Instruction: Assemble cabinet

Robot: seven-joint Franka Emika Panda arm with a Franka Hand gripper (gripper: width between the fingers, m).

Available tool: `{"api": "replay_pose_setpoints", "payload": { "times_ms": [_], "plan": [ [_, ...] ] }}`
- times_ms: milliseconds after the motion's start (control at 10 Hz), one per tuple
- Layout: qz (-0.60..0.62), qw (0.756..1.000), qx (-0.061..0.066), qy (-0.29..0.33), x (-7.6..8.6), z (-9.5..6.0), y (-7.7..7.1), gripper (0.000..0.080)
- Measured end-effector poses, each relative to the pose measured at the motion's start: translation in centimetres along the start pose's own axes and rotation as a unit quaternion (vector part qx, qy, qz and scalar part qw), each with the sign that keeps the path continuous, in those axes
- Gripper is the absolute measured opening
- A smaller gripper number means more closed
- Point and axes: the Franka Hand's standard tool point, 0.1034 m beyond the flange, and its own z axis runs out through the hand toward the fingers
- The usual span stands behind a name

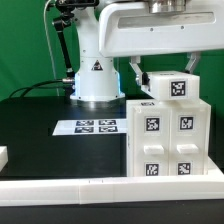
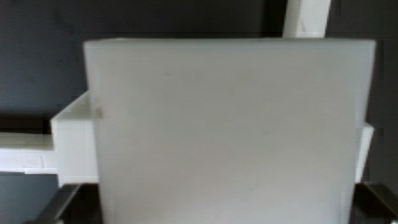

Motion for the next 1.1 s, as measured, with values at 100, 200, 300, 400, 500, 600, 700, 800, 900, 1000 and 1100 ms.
{"api": "replay_pose_setpoints", "payload": {
  "times_ms": [100, 200, 300, 400, 500, 600, 700, 800, 900, 1000, 1100],
  "plan": [
    [-0.001, 1.000, 0.000, 0.003, 0.14, 0.05, 0.04, 0.0563],
    [-0.004, 1.000, 0.000, 0.011, 0.41, 0.12, 0.17, 0.0563],
    [-0.005, 1.000, 0.000, 0.020, 0.60, 0.14, 0.19, 0.0563],
    [-0.005, 1.000, 0.000, 0.026, 0.71, 0.11, 0.18, 0.0563],
    [-0.005, 1.000, 0.000, 0.027, 0.76, 0.09, 0.18, 0.0563],
    [-0.005, 1.000, 0.000, 0.027, 0.76, 0.09, 0.18, 0.0563],
    [-0.005, 1.000, 0.000, 0.027, 0.76, 0.09, 0.18, 0.0563],
    [-0.005, 1.000, 0.000, 0.027, 0.76, 0.09, 0.18, 0.0563],
    [-0.005, 1.000, 0.000, 0.027, 0.76, 0.09, 0.18, 0.0563],
    [0.006, 1.000, 0.000, 0.027, 0.76, 0.09, 0.14, 0.0563],
    [0.005, 1.000, 0.000, 0.027, 0.76, 0.09, 0.15, 0.0563]
  ]
}}
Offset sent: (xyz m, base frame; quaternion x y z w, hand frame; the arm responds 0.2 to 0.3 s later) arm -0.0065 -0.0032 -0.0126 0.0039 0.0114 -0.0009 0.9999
